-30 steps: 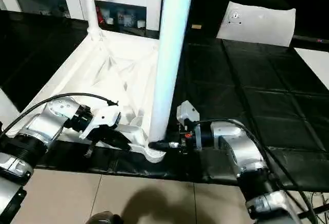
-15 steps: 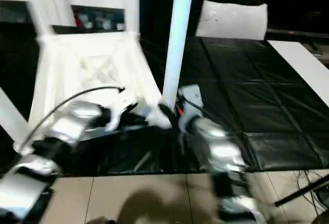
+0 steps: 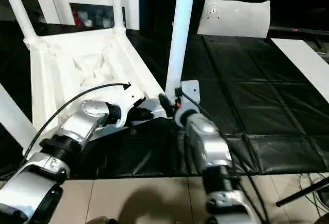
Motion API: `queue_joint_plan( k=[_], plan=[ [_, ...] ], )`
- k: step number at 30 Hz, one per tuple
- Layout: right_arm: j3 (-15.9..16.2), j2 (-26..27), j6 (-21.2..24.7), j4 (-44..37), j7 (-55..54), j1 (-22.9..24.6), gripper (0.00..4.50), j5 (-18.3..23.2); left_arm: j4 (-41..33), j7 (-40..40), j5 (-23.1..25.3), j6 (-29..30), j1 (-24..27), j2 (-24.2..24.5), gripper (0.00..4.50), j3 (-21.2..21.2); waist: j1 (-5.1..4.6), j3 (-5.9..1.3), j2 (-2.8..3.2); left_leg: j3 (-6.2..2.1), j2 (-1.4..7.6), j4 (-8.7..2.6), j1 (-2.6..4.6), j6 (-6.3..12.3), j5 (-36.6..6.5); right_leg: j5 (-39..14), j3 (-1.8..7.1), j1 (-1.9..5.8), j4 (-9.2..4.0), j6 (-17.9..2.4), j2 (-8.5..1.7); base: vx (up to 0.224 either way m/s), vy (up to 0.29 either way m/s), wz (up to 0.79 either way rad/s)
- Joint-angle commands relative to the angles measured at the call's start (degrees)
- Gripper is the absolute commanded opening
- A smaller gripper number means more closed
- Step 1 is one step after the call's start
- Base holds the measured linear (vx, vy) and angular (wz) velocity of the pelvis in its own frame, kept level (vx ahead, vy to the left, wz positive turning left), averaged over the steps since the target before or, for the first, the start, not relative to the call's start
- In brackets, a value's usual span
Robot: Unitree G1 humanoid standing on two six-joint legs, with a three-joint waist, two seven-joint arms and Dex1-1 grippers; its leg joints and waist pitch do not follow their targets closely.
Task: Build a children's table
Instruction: Rotate leg to tighten
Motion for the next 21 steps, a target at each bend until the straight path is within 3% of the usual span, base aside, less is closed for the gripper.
queue_joint_plan(
  k=[1, 2, 5, 10, 14, 21],
  plan=[
    [4.0, -2.8, 1.0, -1.7, 9.0, 2.2, 3.67, 2.0, -1.2, -5.1, -0.8, -5.3, 0.8, 1.6, 0.00, -0.9, 0.40, -3.25, -0.28, -2.12, 4.18, -3.89, 1.41, 2.06, -11.1, -5.0, 2.94, 1.57, -4.98, -11.8, -4.88, 0.000, 0.000, 0.00],
    [4.2, -6.0, 0.0, -2.5, 12.6, 3.0, 3.67, 2.0, -1.3, -8.3, -0.9, -6.3, 1.4, 3.3, 0.00, -1.5, 0.65, -3.22, -0.20, -2.21, 4.18, -3.81, 1.33, 2.41, -10.7, -5.2, 2.89, 1.66, -5.05, -11.8, -5.02, 0.000, 0.000, 0.00],
    [4.2, -9.9, 0.4, -4.0, 18.5, 4.0, 3.91, 3.4, -1.7, -13.4, -1.2, -8.0, 2.2, 5.7, 0.00, -2.5, 0.56, -3.23, -0.12, -2.06, 4.23, -3.74, 1.37, 2.51, -10.2, -3.7, 2.82, 1.46, -4.77, -13.0, -4.83, 0.000, 0.000, 0.00],
    [4.6, -16.2, -1.0, -7.1, 28.8, 5.9, 3.91, 5.5, -2.5, -24.4, -1.4, -12.9, 3.7, 10.8, 0.00, -5.5, 0.88, -3.34, -0.07, -2.01, 4.44, -3.61, 1.48, 3.46, -9.7, -1.0, 2.73, 1.41, -4.31, -14.4, -4.81, 0.000, 0.000, 0.00],
    [6.4, -18.8, -2.3, -8.4, 34.5, 6.4, 3.91, 7.1, -1.7, -30.2, -1.3, -15.7, 3.4, 12.6, 0.00, -7.1, 1.48, -3.22, 0.05, -1.87, 4.57, -3.68, 1.74, 2.71, -11.1, -3.4, 2.73, 1.18, -4.46, -14.9, -4.89, 0.000, 0.000, 0.00],
    [9.5, -19.5, -4.7, -8.5, 41.6, 5.5, 3.91, 7.7, -0.7, -35.1, -0.3, -19.0, 2.4, 13.4, 0.00, -9.4, 2.64, -3.32, 0.09, -1.72, 4.71, -3.77, 1.95, 1.44, -11.6, -2.8, 2.65, 1.02, -4.12, -15.2, -4.97, 0.000, 0.000, 0.00]
  ],
)
